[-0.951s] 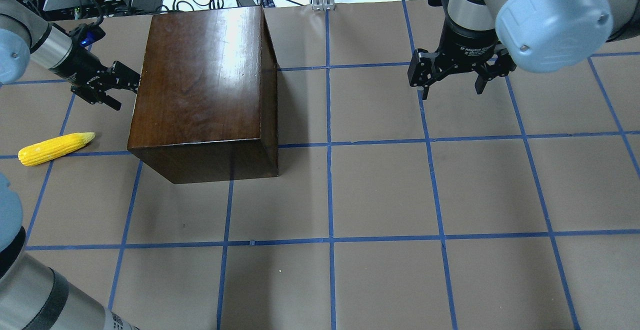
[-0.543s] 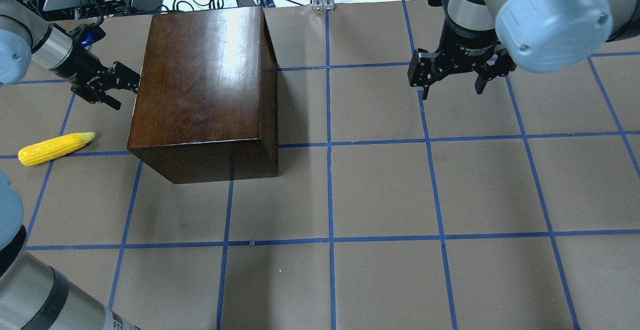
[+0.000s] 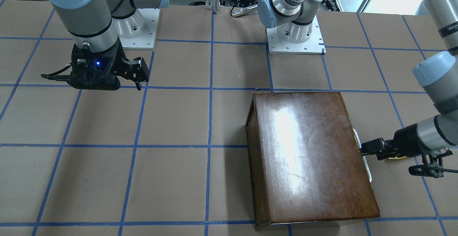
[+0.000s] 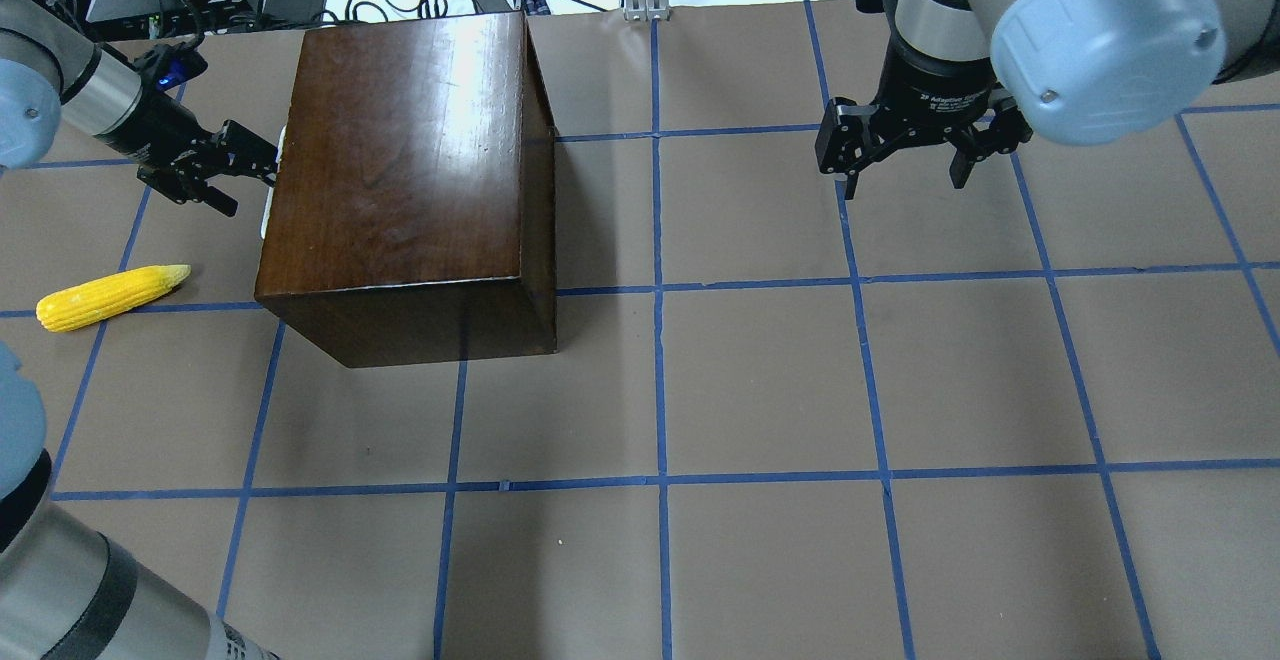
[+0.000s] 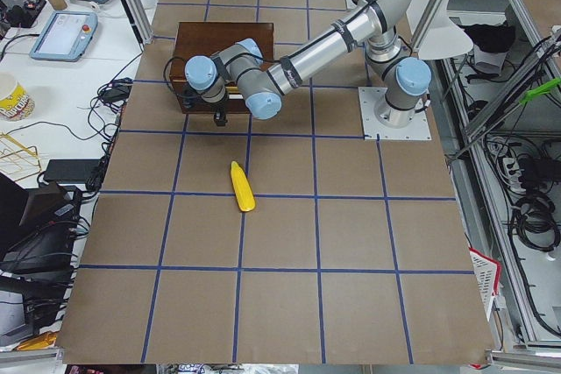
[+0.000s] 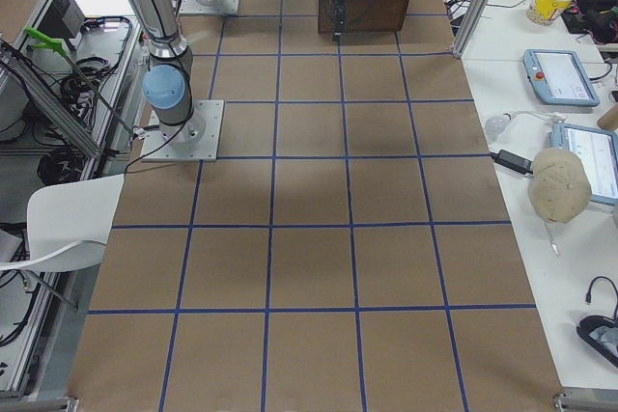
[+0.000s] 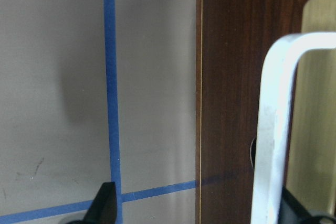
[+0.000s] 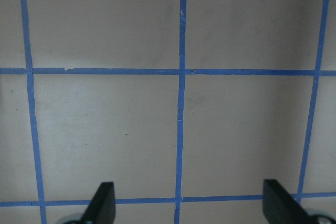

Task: Open drawer and put corn inside
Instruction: 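Pull the drawer open outward with the left gripper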

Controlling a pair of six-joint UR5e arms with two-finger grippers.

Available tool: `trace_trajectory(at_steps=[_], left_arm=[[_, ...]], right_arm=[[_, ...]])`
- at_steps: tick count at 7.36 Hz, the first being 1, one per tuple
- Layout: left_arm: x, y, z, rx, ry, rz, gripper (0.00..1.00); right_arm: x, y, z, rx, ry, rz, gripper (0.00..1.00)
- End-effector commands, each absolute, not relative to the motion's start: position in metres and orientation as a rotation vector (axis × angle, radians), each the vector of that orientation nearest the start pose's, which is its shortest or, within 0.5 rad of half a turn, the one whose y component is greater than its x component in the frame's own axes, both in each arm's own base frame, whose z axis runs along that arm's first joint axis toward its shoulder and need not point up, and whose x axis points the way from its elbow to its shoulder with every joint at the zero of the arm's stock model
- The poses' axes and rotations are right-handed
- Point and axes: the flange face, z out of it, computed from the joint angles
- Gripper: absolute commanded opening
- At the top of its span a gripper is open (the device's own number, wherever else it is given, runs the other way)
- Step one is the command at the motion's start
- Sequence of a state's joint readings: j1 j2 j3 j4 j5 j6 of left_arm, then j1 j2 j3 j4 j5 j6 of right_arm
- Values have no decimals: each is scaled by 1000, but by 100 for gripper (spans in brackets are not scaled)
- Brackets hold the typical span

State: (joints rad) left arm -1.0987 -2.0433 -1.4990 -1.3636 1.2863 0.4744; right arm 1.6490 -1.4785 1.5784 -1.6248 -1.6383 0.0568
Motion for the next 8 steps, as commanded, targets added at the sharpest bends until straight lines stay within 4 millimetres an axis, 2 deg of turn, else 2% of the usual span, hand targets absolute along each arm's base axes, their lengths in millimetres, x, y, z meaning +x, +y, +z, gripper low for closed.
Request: trace_trajectory(at_steps=[1, 5, 7, 8], left_arm=[[151, -639, 274, -51, 3462, 70, 100], [161, -637, 278, -69, 3452, 57, 100], [178, -634, 276, -79, 3381, 64, 100], [179, -634, 276, -81, 3379, 65, 100]], right_arm=[[167, -513, 443, -37, 3211, 66, 100], [167, -513, 443, -37, 3211, 66, 100], [167, -513, 443, -37, 3211, 66, 100], [167, -513, 442, -37, 3211, 69, 100]])
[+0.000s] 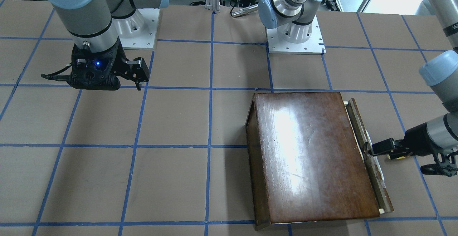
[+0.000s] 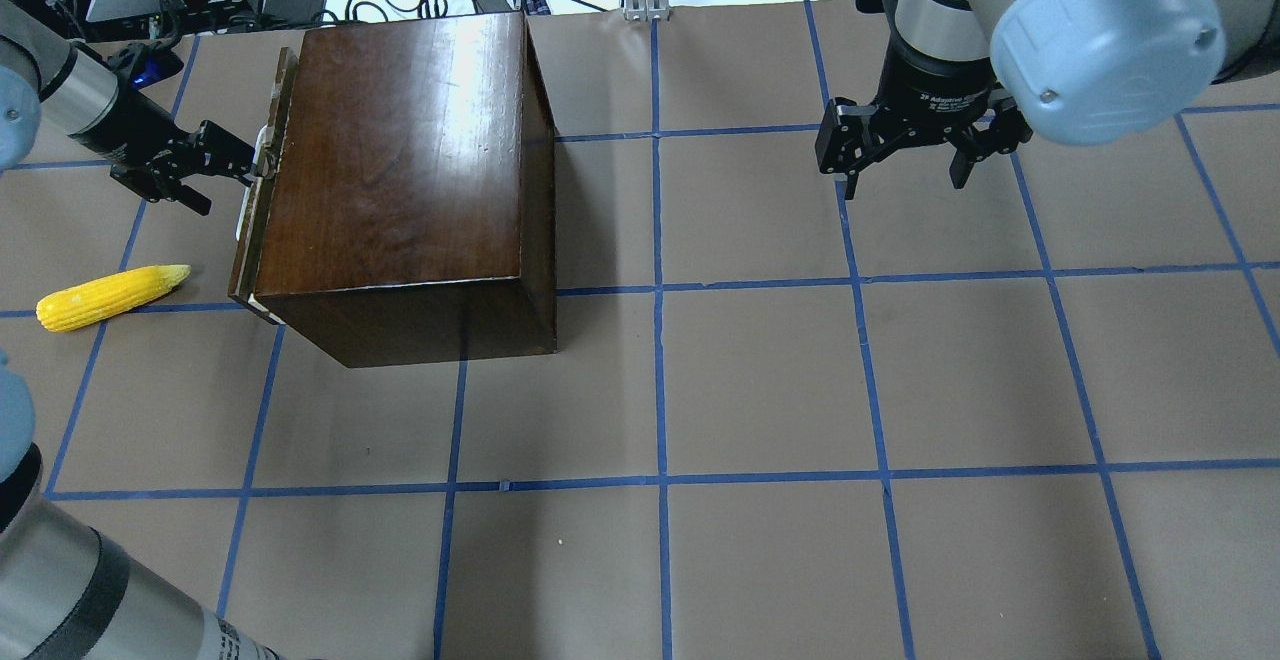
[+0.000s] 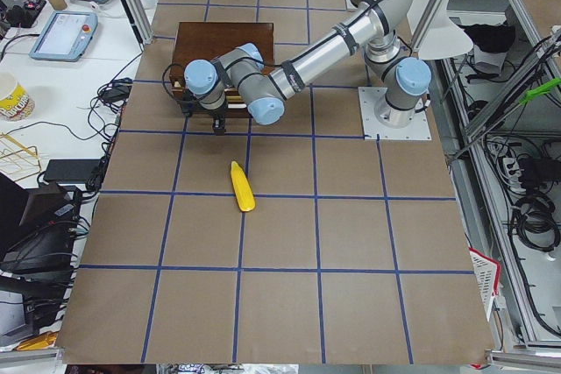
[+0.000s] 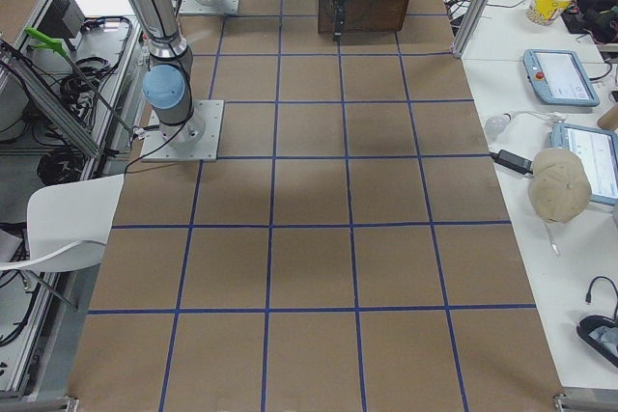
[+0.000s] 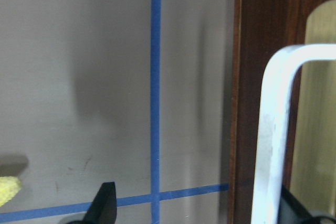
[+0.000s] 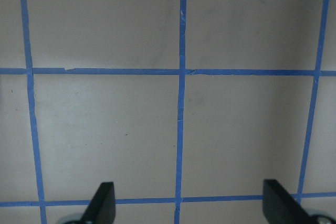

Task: Open drawer and put corn inside
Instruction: 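Pull the drawer open outward with the left gripper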

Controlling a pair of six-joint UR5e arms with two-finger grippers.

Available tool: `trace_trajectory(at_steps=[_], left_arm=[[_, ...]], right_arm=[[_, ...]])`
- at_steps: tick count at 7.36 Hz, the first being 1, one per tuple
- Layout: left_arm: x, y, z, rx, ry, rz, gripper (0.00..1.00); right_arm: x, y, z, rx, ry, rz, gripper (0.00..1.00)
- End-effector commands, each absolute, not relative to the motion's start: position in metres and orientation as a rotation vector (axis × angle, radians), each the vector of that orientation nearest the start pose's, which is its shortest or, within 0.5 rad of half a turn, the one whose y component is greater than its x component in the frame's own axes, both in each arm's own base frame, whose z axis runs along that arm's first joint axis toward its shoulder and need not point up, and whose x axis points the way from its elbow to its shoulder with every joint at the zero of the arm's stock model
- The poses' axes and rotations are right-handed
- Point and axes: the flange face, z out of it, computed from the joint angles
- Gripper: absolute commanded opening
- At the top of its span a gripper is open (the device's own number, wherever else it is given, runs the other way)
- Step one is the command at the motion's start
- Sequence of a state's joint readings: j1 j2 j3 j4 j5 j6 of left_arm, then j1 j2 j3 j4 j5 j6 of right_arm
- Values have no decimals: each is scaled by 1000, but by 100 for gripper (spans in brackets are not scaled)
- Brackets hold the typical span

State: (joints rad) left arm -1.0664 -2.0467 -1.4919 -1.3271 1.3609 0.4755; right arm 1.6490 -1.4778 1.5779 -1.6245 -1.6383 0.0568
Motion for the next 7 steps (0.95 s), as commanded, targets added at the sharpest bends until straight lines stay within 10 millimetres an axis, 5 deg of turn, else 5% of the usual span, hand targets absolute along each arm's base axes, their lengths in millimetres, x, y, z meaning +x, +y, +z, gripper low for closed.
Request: trace_trajectory(at_steps=[1, 7], left_arm=[[180, -634, 277, -80, 3376, 65, 100], [207, -625, 281, -115, 3371, 42, 100]], right_arm=[[167, -513, 443, -37, 3211, 64, 100], [167, -513, 443, -37, 3211, 66, 100]])
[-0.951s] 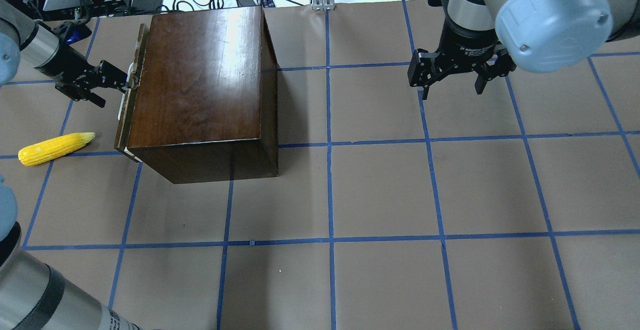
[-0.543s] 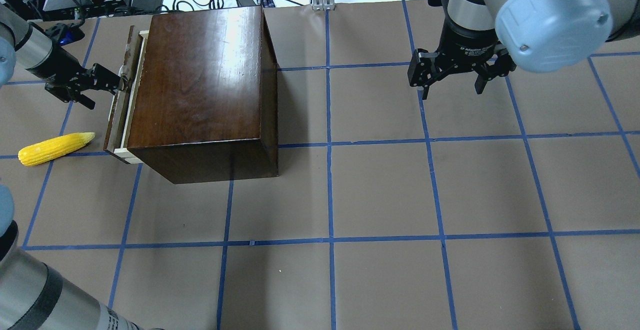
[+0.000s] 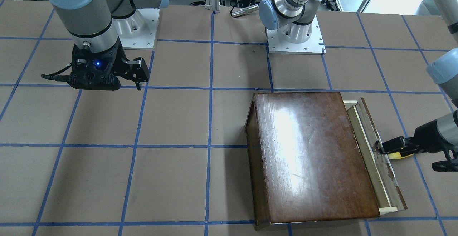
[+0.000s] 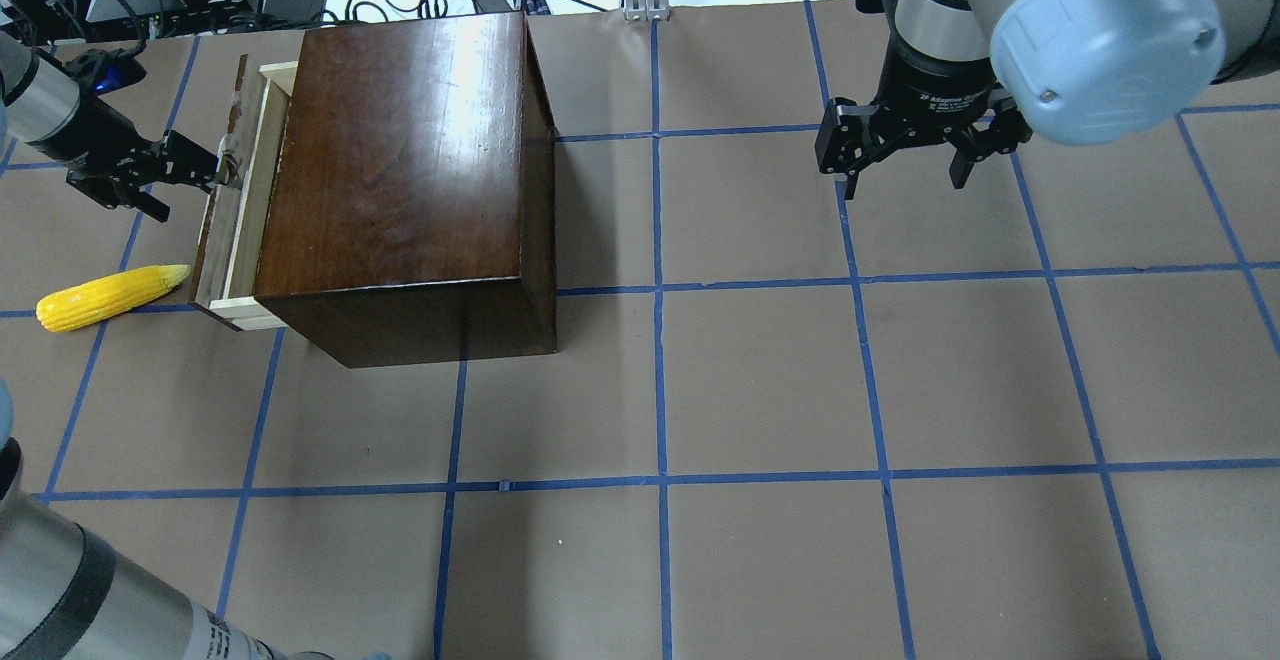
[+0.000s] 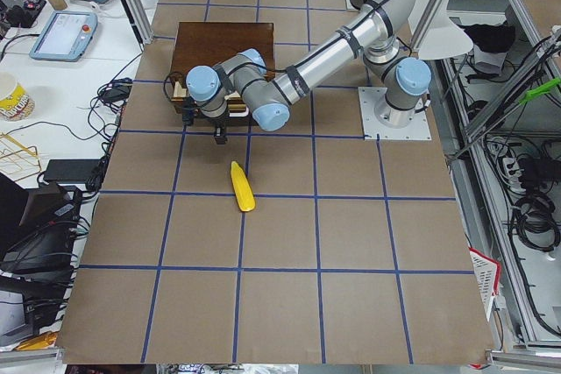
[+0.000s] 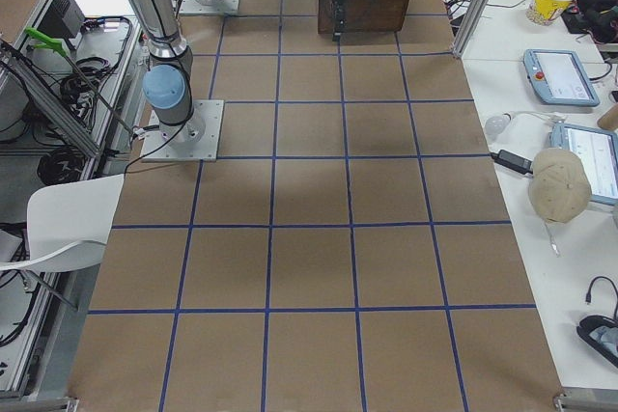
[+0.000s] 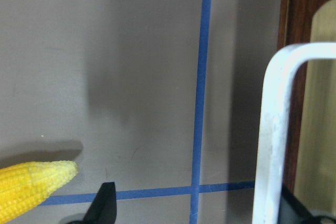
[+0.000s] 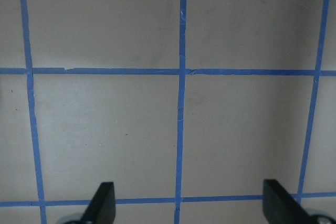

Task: Open drawer and put corn inside
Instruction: 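Pull the drawer open outward with the left gripper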

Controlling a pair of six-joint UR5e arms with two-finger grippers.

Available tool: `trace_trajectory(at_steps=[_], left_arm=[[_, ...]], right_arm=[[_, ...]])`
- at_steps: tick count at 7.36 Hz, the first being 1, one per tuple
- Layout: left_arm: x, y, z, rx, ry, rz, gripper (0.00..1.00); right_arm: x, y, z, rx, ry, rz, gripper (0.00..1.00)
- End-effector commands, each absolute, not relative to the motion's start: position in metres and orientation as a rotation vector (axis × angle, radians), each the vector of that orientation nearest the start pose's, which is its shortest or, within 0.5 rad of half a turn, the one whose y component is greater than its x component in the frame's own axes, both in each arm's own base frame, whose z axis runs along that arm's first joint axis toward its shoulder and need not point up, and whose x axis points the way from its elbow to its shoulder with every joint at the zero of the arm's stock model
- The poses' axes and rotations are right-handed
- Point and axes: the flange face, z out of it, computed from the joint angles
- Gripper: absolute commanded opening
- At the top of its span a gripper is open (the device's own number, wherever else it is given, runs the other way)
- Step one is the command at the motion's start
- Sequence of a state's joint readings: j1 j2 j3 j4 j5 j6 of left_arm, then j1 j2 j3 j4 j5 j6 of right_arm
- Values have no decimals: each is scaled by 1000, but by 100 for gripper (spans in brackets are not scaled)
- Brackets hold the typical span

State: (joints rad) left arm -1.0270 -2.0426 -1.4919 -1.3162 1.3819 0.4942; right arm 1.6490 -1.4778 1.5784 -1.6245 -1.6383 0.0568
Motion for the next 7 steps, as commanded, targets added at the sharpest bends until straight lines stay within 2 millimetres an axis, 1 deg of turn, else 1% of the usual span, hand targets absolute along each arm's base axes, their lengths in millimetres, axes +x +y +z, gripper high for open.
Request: trace_trajectory(at_steps=[1, 2, 7], left_arm=[[213, -623, 281, -131, 3372, 36, 100], [216, -622, 280, -103, 3372, 34, 100], [217, -622, 281, -74, 3372, 32, 100]], right_arm=[[167, -513, 443, -37, 3211, 64, 100], [167, -513, 443, -37, 3211, 66, 100], [167, -513, 442, -37, 3211, 69, 100]])
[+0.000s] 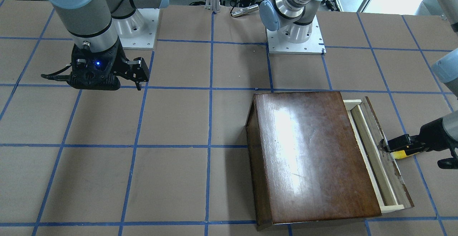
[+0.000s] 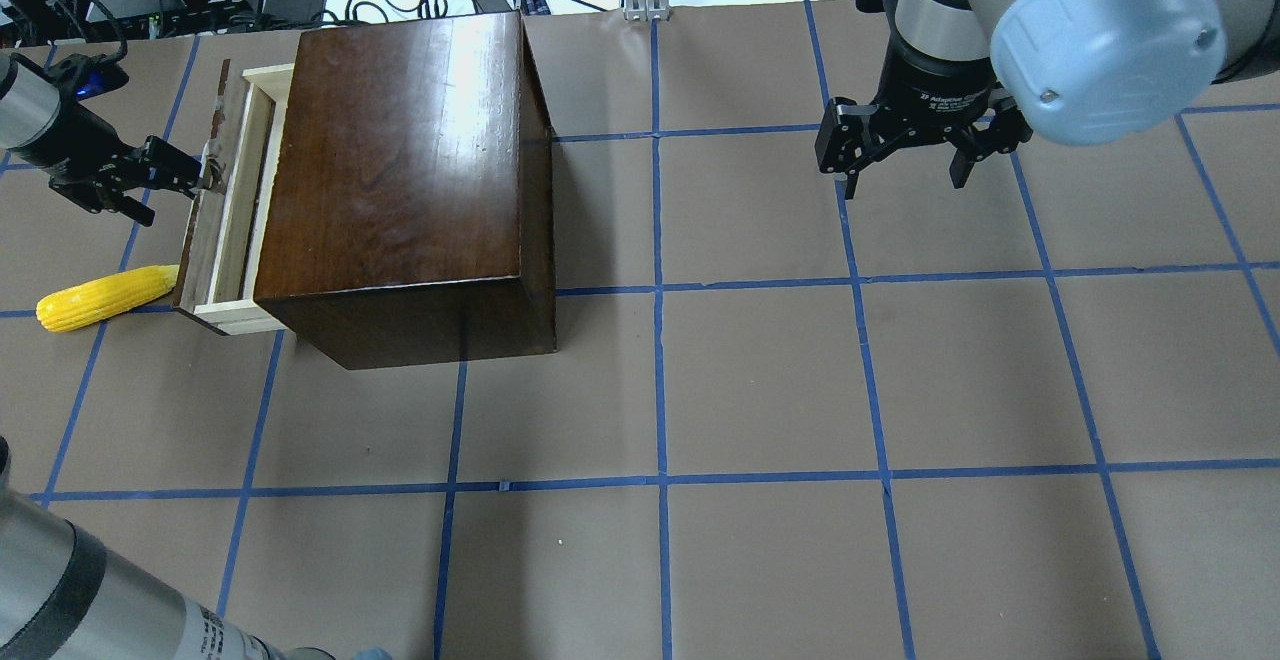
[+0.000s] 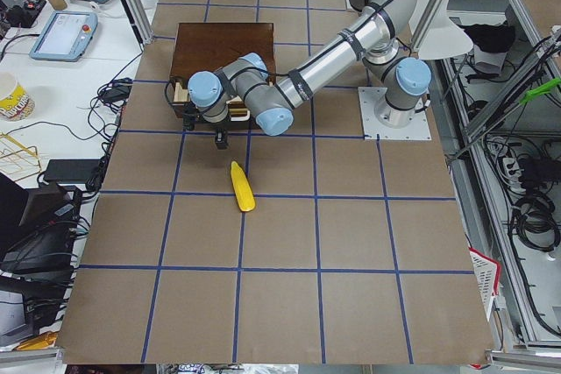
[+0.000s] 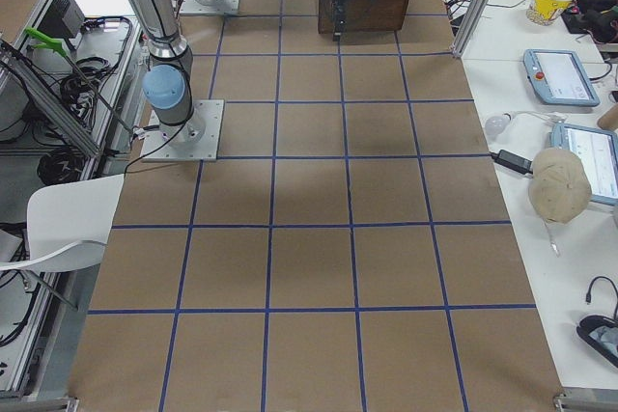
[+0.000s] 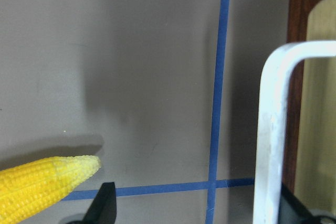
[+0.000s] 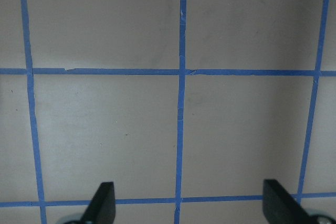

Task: Open drawer and put corn inside
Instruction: 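Pull the drawer open outward with the left gripper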

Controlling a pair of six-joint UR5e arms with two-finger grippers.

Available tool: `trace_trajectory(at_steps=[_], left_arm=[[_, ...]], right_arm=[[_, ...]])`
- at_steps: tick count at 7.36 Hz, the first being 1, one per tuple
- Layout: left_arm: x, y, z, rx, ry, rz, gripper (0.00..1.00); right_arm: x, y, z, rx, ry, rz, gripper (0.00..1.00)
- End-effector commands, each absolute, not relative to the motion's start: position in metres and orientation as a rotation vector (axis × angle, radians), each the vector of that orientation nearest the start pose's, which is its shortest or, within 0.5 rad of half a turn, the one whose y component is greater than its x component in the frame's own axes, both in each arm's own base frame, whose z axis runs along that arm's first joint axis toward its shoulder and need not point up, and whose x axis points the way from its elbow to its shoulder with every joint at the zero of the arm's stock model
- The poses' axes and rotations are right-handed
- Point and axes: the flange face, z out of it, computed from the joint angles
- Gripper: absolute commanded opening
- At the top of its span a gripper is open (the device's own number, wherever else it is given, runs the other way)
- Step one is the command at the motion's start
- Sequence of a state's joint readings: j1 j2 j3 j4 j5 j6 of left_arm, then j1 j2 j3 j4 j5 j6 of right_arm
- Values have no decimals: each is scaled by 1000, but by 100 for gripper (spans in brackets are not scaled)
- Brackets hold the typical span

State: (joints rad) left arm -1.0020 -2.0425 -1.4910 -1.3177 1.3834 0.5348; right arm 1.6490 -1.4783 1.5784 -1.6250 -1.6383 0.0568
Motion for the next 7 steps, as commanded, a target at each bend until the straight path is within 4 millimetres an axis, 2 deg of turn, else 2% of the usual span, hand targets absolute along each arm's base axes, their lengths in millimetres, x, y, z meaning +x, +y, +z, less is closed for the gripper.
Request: trace_trajectory(at_steps=[1, 2, 3, 7], left_arm=[[217, -621, 283, -73, 3370, 27, 100], [219, -620, 284, -73, 3370, 24, 100], [232, -616, 282, -94, 3372, 21, 100], [240, -614, 284, -70, 3371, 7, 100]], right_arm=[[167, -513, 442, -37, 3211, 66, 100], [167, -513, 443, -37, 3211, 64, 100], [167, -513, 443, -37, 3211, 66, 100], [167, -513, 443, -37, 3211, 66, 100]])
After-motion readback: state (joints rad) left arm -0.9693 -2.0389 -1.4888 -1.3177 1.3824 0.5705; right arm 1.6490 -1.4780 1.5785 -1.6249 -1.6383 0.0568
